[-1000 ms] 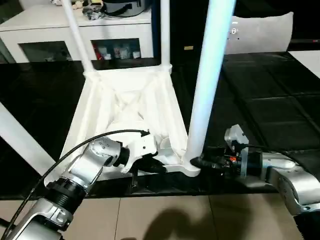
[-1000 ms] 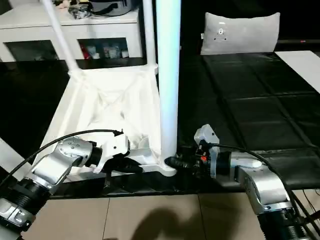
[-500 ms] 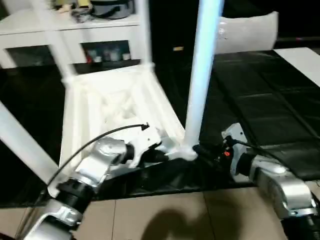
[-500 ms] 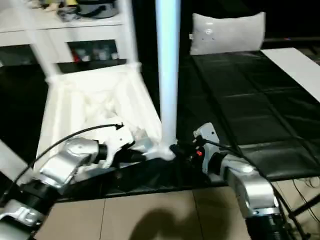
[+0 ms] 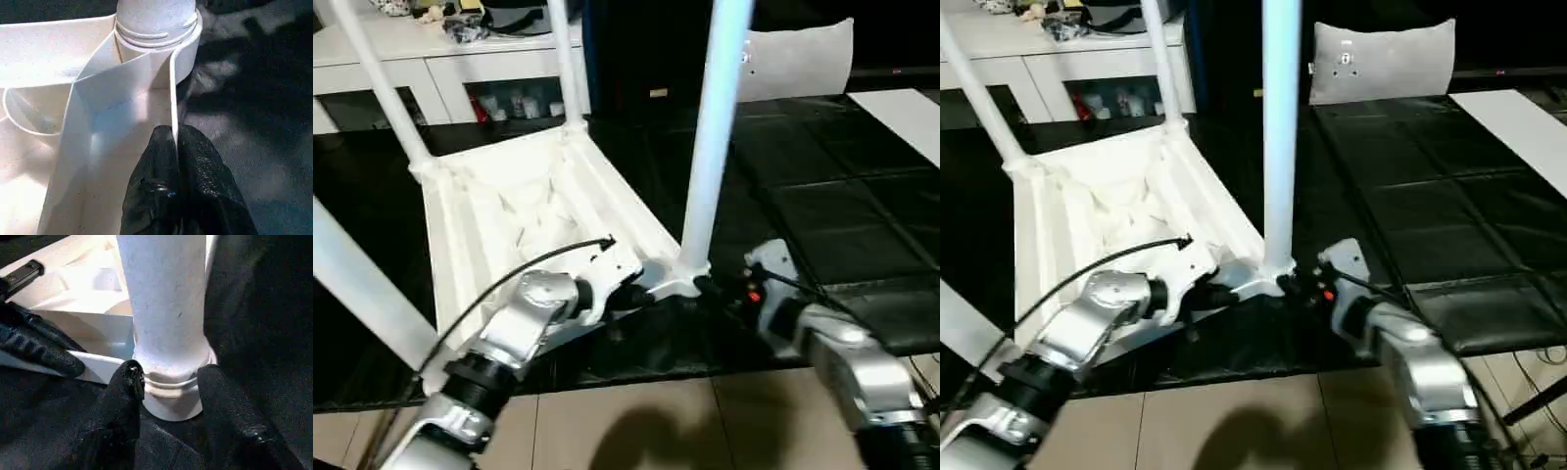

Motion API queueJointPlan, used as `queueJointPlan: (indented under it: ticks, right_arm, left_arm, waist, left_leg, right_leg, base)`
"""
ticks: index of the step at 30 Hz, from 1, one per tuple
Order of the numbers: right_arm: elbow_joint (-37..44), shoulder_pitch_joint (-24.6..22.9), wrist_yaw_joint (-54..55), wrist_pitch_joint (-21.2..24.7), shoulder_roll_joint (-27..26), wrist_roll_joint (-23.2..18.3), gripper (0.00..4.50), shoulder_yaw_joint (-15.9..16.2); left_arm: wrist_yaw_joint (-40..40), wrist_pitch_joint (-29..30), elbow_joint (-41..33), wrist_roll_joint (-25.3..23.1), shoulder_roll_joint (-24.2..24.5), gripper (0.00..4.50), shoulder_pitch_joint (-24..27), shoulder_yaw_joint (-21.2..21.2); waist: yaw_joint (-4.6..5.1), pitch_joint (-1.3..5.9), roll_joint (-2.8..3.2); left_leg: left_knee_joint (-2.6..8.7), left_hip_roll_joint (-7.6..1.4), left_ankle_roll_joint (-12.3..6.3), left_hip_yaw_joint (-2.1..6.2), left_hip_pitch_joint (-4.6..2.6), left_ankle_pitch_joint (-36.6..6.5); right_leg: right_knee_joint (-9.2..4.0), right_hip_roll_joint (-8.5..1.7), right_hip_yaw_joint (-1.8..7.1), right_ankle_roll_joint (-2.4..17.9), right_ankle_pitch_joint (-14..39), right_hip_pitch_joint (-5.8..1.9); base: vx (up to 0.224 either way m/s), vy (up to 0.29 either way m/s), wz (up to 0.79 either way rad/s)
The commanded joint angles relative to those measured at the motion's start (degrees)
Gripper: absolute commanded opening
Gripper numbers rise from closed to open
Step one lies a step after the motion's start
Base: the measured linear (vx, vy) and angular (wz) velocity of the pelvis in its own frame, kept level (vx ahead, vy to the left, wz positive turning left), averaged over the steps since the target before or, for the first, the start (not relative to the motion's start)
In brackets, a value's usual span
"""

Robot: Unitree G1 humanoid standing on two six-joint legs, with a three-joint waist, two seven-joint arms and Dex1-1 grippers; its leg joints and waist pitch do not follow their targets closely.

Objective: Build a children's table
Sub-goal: Rotate leg to tighten

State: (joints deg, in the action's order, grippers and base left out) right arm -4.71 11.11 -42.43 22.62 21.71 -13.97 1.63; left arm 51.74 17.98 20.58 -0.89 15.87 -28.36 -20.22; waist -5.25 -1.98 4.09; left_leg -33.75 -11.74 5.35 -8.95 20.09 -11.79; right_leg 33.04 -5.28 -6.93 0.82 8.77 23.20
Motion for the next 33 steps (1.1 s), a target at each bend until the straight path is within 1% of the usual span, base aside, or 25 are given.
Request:
queueJointPlan:
  ticks: [1,2,4,6,7,8,9,10,11,13,15,17,18,19,20,22,23,24,25,26,27,28,30,33]
  right_arm:
    - [1.48,-0.50,-3.57,-1.55,1.95,-1.16,2.13,-0.17]
    - [2.00,-0.63,-5.79,-1.75,3.15,-1.86,2.30,-0.08]
    - [2.46,-0.65,-7.52,-1.71,4.04,-2.44,2.30,0.03]
    - [3.10,-0.48,-10.91,-1.09,5.72,-3.78,2.59,0.53]
    - [3.14,-0.46,-11.13,-1.05,5.83,-3.86,2.63,0.57]
    - [3.30,-0.33,-12.34,-1.17,6.42,-4.09,2.66,0.88]
    - [2.93,0.20,-13.32,-1.91,6.88,-3.88,2.74,1.28]
    - [2.93,0.20,-13.32,-1.91,6.88,-3.88,2.74,1.28]
    - [2.31,0.75,-13.74,-2.59,6.93,-3.58,3.01,1.54]
    - [1.86,1.12,-14.16,-2.89,6.95,-3.57,3.07,1.73]
    - [0.81,2.11,-16.61,-4.49,7.30,-3.24,3.20,3.14]
    - [0.21,2.69,-18.10,-4.40,7.33,-3.53,3.20,3.77]
    - [-0.32,3.10,-18.86,-3.77,7.25,-4.08,3.20,3.86]
    - [-0.57,3.30,-19.26,-3.44,7.24,-4.38,2.90,3.92]
    - [-1.05,3.62,-19.63,-3.23,7.19,-4.61,2.82,3.98]
    - [-2.30,4.34,-19.80,-2.92,6.89,-4.78,2.84,3.99]
    - [-2.42,4.41,-20.10,-2.76,6.90,-4.93,2.63,4.06]
    - [-2.73,4.64,-21.87,-1.82,7.06,-5.82,2.47,4.56]
    - [-2.72,4.65,-22.32,-1.60,7.10,-6.04,2.47,4.70]
    - [-2.65,4.63,-22.55,-1.54,7.15,-6.13,2.39,4.77]
    - [-2.59,4.61,-22.64,-1.54,7.21,-6.17,2.41,4.83]
    - [-2.52,4.57,-22.86,-1.38,7.25,-6.35,2.33,4.97]
    - [-2.46,4.47,-23.06,-1.26,7.18,-6.51,2.00,5.14]
    - [-2.69,4.44,-23.42,-1.29,7.04,-6.50,1.94,5.22]
  left_arm:
    - [2.94,-2.65,-1.27,-1.06,2.17,0.00,0.36,-1.51]
    - [4.69,-3.65,-1.45,-1.46,3.38,0.00,0.63,-2.42]
    - [5.94,-4.59,-1.43,-1.77,4.25,0.00,0.76,-3.06]
    - [7.47,-6.69,-1.01,-2.61,5.48,0.00,0.63,-4.13]
    - [7.57,-6.81,-0.98,-2.66,5.56,0.00,0.61,-4.20]
    - [8.87,-7.70,-0.98,-2.63,6.16,0.00,0.56,-4.76]
    - [11.64,-8.45,-1.45,-2.14,7.12,0.00,0.59,-5.66]
    - [11.64,-8.45,-1.45,-2.14,7.12,0.00,0.59,-5.66]
    - [13.46,-8.53,-1.89,-1.71,7.68,0.00,0.66,-6.20]
    - [14.16,-8.84,-1.96,-1.43,7.83,0.00,0.65,-6.36]
    - [15.96,-9.40,-2.00,-0.91,8.14,0.00,0.46,-6.80]
    - [16.74,-9.66,-2.03,-0.94,8.38,0.00,0.31,-7.15]
    - [16.93,-9.87,-1.98,-0.95,8.49,0.00,0.27,-7.21]
    - [17.07,-9.98,-1.95,-0.93,8.54,0.00,0.25,-7.23]
    - [17.17,-10.09,-1.92,-0.88,8.58,0.00,0.22,-7.20]
    - [17.48,-10.02,-2.00,-0.62,8.59,0.00,0.22,-6.93]
    - [17.57,-9.93,-2.10,-0.54,8.60,0.00,0.25,-6.85]
    - [18.01,-9.71,-2.27,-0.30,8.73,0.00,0.38,-6.48]
    - [18.08,-9.70,-2.26,-0.27,8.78,0.00,0.41,-6.41]
    - [18.07,-9.62,-2.28,-0.25,8.79,0.00,0.41,-6.36]
    - [18.04,-9.56,-2.30,-0.25,8.78,0.00,0.40,-6.33]
    - [18.03,-9.50,-2.26,-0.23,8.77,0.00,0.40,-6.25]
    - [18.04,-9.43,-2.23,-0.20,8.76,0.00,0.41,-6.21]
    - [18.03,-9.49,-2.19,-0.14,8.77,0.00,0.41,-6.29]
  waist:
    - [-0.41,3.25,-0.98]
    - [-0.39,3.23,-0.96]
    - [-0.47,3.23,-0.95]
    - [-0.59,3.19,-1.04]
    - [-0.69,3.23,-1.01]
    - [-0.87,3.21,-1.06]
    - [-1.07,3.25,-1.04]
    - [-1.15,3.26,-1.06]
    - [-1.30,3.28,-1.05]
    - [-1.50,3.31,-1.03]
    - [-1.71,3.35,-0.98]
    - [-1.86,3.37,-1.12]
    - [-1.97,3.38,-1.07]
    - [-2.08,3.44,-1.09]
    - [-2.30,3.42,-1.07]
    - [-2.60,3.52,-1.08]
    - [-2.74,3.50,-1.18]
    - [-2.77,3.50,-1.13]
    - [-2.80,3.54,-1.13]
    - [-2.82,3.54,-1.30]
    - [-2.86,3.53,-1.21]
    - [-2.87,3.55,-1.21]
    - [-2.93,3.55,-1.21]
    - [-2.98,3.53,-1.18]
  left_leg:
    - [3.81,-0.71,-4.57,-0.14,0.66,-9.47]
    - [3.84,-0.77,-4.59,-0.15,0.64,-9.45]
    - [3.88,-0.84,-4.84,-0.07,0.62,-9.76]
    - [3.84,-0.84,-4.97,-0.15,0.65,-9.66]
    - [3.83,-0.85,-5.05,-0.12,0.64,-9.66]
    - [3.82,-0.94,-5.09,-0.15,0.55,-9.55]
    - [3.84,-0.98,-5.05,-0.17,0.48,-9.35]
    - [3.85,-1.00,-4.96,-0.16,0.49,-9.26]
    - [3.86,-1.06,-4.78,-0.18,0.45,-9.02]
    - [3.87,-1.12,-4.54,-0.19,0.37,-8.93]
    - [3.86,-1.18,-4.46,-0.19,0.40,-9.07]
    - [3.84,-1.19,-4.46,-0.18,0.40,-8.88]
    - [3.81,-1.24,-4.56,-0.24,0.38,-8.75]
    - [3.74,-1.21,-4.62,-0.24,0.38,-8.61]
    - [3.76,-1.24,-4.70,-0.26,0.38,-8.44]
    - [3.69,-1.27,-4.58,-0.27,0.35,-7.91]
    - [3.73,-1.30,-4.50,-0.28,0.35,-7.99]
    - [3.72,-1.30,-4.44,-0.27,0.31,-8.11]
    - [3.68,-1.28,-4.50,-0.28,0.35,-8.06]
    - [3.69,-1.29,-4.61,-0.29,0.39,-7.92]
    - [3.70,-1.32,-4.63,-0.27,0.38,-7.91]
    - [3.68,-1.34,-4.62,-0.26,0.39,-7.62]
    - [3.65,-1.29,-4.52,-0.29,0.40,-7.38]
    - [3.69,-1.27,-4.34,-0.28,0.38,-7.61]
  right_leg:
    - [-4.59,-3.07,2.54,5.44,22.29,-3.51]
    - [-4.55,-3.06,2.59,5.54,22.19,-3.47]
    - [-4.51,-3.08,2.59,5.78,22.07,-3.50]
    - [-4.47,-3.04,2.60,6.07,21.83,-3.47]
    - [-4.44,-3.06,2.57,6.02,21.89,-3.53]
    - [-4.40,-3.11,2.66,6.07,21.98,-3.41]
    - [-4.41,-3.16,2.69,6.16,22.19,-3.36]
    - [-4.38,-3.16,2.71,6.22,22.18,-3.35]
    - [-4.28,-3.20,2.77,6.53,21.65,-3.28]
    - [-4.12,-3.21,2.80,7.08,21.03,-3.24]
    - [-3.93,-3.25,2.80,7.68,20.16,-3.28]
    - [-3.79,-3.26,2.84,7.93,19.61,-3.37]
    - [-3.81,-3.29,2.92,8.04,19.38,-3.32]
    - [-3.74,-3.31,2.91,8.15,19.19,-3.35]
    - [-3.77,-3.34,2.93,8.25,19.25,-3.35]
    - [-3.59,-3.30,2.96,8.44,18.61,-3.36]
    - [-3.61,-3.30,2.93,8.57,18.49,-3.34]
    - [-3.60,-3.32,2.93,8.62,18.61,-3.33]
    - [-3.54,-3.29,2.92,8.66,18.40,-3.41]
    - [-3.54,-3.29,2.93,8.63,18.24,-3.43]
    - [-3.51,-3.30,2.93,8.66,18.26,-3.41]
    - [-3.48,-3.32,2.96,8.58,18.13,-3.39]
    - [-3.48,-3.30,2.97,8.58,18.08,-3.37]
    - [-3.58,-3.35,2.94,8.24,18.90,-3.37]
  base:
    - [0.000,0.000,0.00]
    - [0.000,0.000,0.00]
    - [0.000,0.000,0.00]
    - [0.000,0.000,0.00]
    - [0.000,0.000,0.00]
    - [0.000,0.000,0.00]
    - [0.000,0.000,0.00]
    - [0.000,0.000,0.00]
    - [0.000,0.000,0.00]
    - [0.000,0.000,0.00]
    - [0.000,0.000,0.00]
    - [0.000,0.000,0.00]
    - [0.000,0.000,0.00]
    - [0.000,0.000,0.00]
    - [0.000,0.000,0.00]
    - [0.000,0.000,0.00]
    - [0.000,0.000,0.00]
    - [0.000,0.000,0.00]
    - [0.000,0.000,0.00]
    - [0.000,0.000,0.00]
    - [0.000,0.000,0.00]
    - [0.000,0.000,0.00]
    - [0.000,0.000,0.00]
    - [0.000,0.000,0.00]
